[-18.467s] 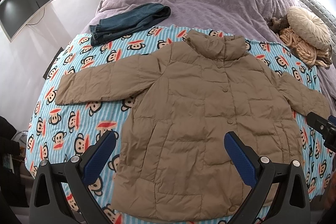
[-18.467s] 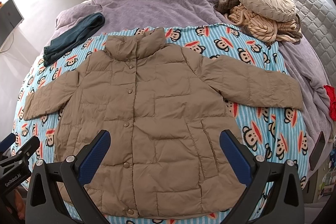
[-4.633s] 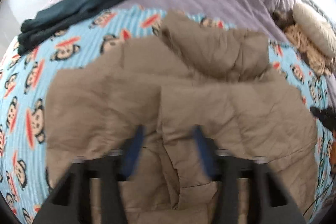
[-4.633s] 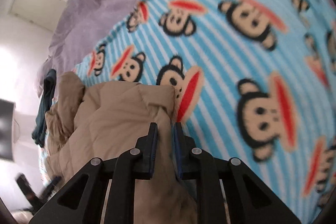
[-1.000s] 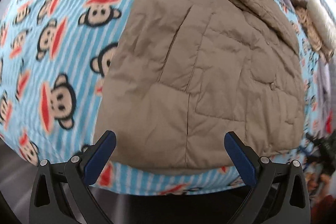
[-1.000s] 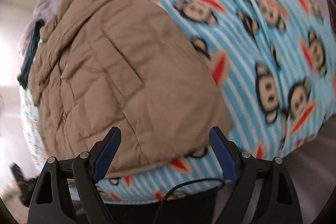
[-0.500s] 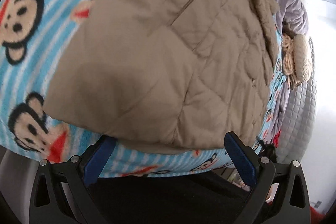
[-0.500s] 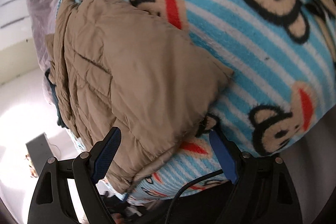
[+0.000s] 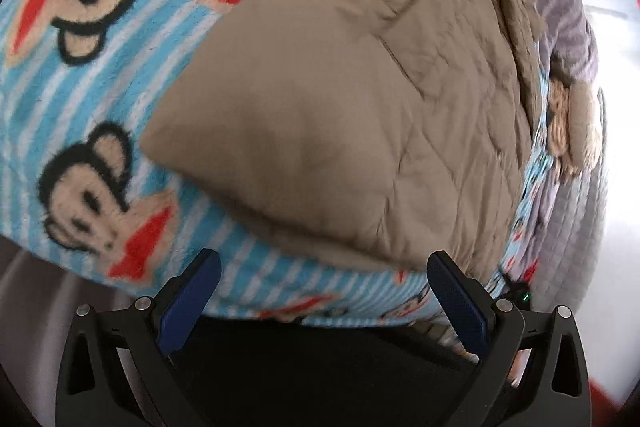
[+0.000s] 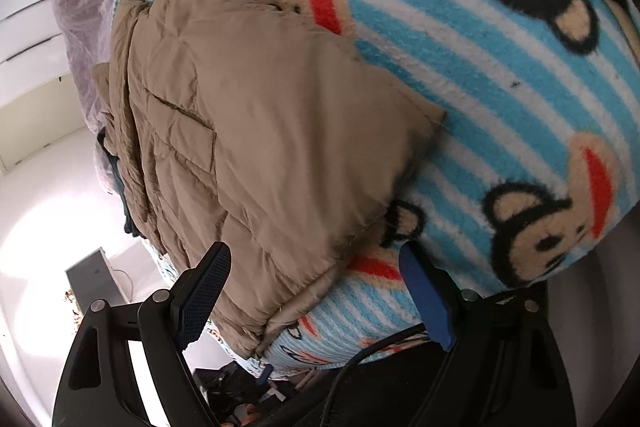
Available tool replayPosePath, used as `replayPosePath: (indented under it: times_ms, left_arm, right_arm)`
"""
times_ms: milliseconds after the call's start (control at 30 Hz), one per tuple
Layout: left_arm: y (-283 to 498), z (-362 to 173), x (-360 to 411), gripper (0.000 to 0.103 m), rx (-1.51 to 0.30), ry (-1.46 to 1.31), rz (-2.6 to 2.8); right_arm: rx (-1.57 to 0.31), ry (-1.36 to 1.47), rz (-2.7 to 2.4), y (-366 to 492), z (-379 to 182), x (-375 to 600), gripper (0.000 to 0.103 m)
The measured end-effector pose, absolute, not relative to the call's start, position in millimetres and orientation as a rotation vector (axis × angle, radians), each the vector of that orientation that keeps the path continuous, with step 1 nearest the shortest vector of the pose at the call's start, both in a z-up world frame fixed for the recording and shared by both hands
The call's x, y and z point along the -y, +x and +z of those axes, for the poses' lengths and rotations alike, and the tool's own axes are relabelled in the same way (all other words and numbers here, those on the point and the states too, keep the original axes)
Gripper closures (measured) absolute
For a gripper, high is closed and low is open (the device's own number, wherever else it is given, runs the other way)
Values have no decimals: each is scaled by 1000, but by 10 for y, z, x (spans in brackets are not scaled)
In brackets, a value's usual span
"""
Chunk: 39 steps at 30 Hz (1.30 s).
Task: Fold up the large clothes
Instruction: 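Grasp the tan jacket's hem edge with both grippers, then lift the hem with both grippers and fold it over toward the collar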
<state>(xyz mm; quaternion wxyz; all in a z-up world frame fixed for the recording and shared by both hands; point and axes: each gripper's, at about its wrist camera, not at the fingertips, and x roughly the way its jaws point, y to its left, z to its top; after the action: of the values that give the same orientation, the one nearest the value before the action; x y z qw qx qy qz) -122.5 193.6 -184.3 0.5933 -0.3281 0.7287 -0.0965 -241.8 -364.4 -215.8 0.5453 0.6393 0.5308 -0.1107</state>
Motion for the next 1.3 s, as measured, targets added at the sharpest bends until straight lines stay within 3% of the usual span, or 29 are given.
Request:
replayPosePath:
  times_ms: [267, 333, 433, 533, 567, 633, 667, 767, 1300]
  left_arm:
    - [-1033, -1907, -1739, 0, -1626, -767, -216]
    - [-1029, -1861, -1721, 6, -1605, -763, -197]
    - [-1017, -1806, -1709, 38, -1580, -738, -167]
    - [-970, -1797, -1747, 57, -1562, -771, -169]
    - [-947, -1786, -1748, 69, -1551, -771, -177]
    - [-914, -1750, -1716, 78, -1539, -748, -188]
    - [-896, -1723, -1682, 89, -1531, -732, -192]
    - [-826, -1538, -1605, 91, -1489, -695, -227]
    - [96, -324, -1525, 93, -1165, -652, -357]
  right_arm:
    - [-1205, 1546, -225, -2290, -2171, 3600, 15]
    - [-1181, 1576, -230, -2285, -2198, 3582, 15]
    - [-1138, 1613, -251, -2311, -2208, 3554, 23]
    - [-1123, 1642, -246, -2344, -2239, 3558, 34]
    - [-1115, 1651, -240, -2351, -2250, 3557, 38]
    - [-1103, 1659, -235, -2352, -2261, 3575, 60]
    - [-1106, 1658, -238, -2343, -2261, 3573, 85]
    - [-1116, 1610, -238, -2267, -2173, 3546, 94]
    - [-939, 1363, -12, -1457, -1036, 3674, 96]
